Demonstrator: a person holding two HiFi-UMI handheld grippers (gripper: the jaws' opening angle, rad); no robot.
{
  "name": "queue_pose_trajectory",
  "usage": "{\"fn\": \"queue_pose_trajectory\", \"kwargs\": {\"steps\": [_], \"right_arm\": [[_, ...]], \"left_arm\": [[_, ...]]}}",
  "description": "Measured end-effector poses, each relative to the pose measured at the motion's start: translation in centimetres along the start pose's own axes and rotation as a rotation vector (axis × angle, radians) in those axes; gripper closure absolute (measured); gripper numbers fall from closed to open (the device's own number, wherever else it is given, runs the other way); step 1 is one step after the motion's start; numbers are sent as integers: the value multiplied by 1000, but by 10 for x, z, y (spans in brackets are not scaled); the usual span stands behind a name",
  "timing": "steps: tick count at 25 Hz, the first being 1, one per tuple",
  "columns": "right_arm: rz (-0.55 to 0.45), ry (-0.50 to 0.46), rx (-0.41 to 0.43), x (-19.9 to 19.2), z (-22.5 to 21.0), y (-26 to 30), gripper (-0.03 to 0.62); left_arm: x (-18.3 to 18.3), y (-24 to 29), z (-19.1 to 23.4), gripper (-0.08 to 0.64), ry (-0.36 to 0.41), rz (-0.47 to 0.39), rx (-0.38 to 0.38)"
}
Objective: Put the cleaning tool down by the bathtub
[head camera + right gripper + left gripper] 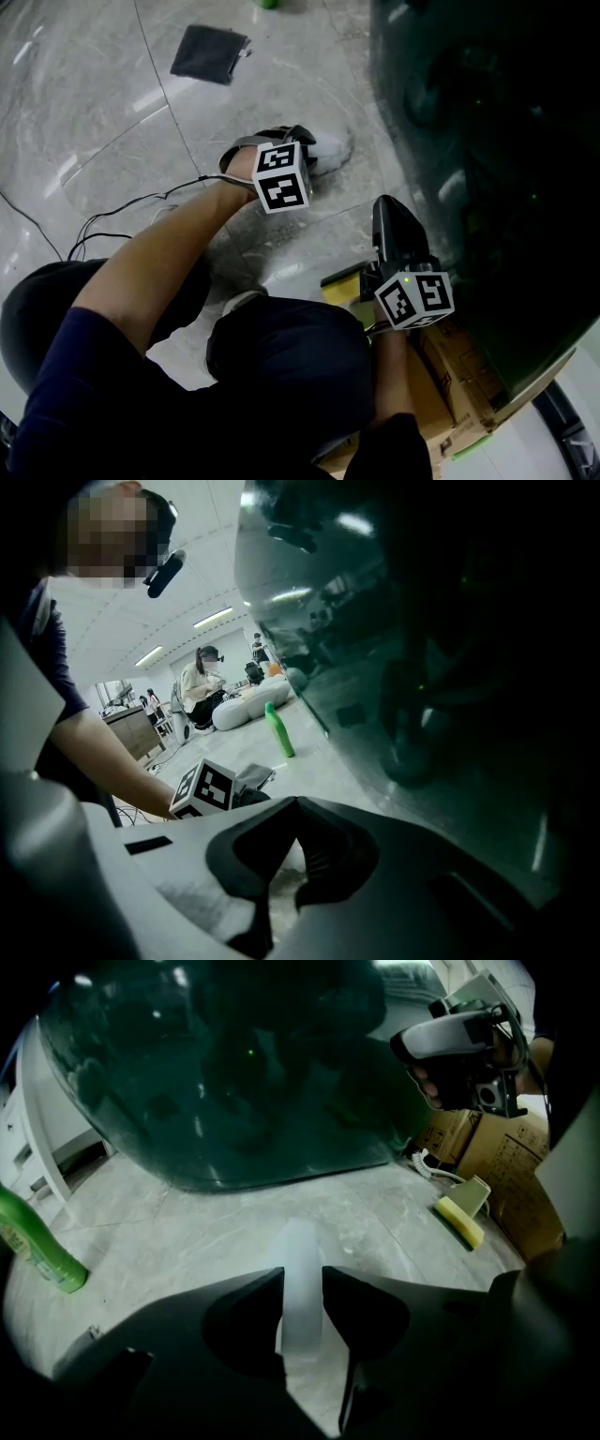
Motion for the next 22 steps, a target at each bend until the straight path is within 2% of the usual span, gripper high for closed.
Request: {"fn": "queue_pose_trajectory", "kwargs": {"steps": [6, 13, 18, 22], "right_arm": [[-8, -10, -13, 4, -1, -6, 588], [-5, -16, -34, 6, -3, -7, 588], [4, 2, -45, 10, 0, -5, 588], [23, 3, -55, 23, 9, -14, 588]], "left_arm": [[14, -12, -2, 377, 36, -24, -3], [31, -30, 0, 341, 33, -89, -31], [30, -40, -3, 322, 65, -76, -66], [29, -69, 12, 324, 48, -80, -54]]}}
Point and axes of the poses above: the fingertips, and each gripper's own axes: y forward along the fingers, z to its left, x out of its top, the point moved 1 cm from there along -y, backward along the fingers, and after that the axes turned 11 degrees about -y, right-handed, at the moved point
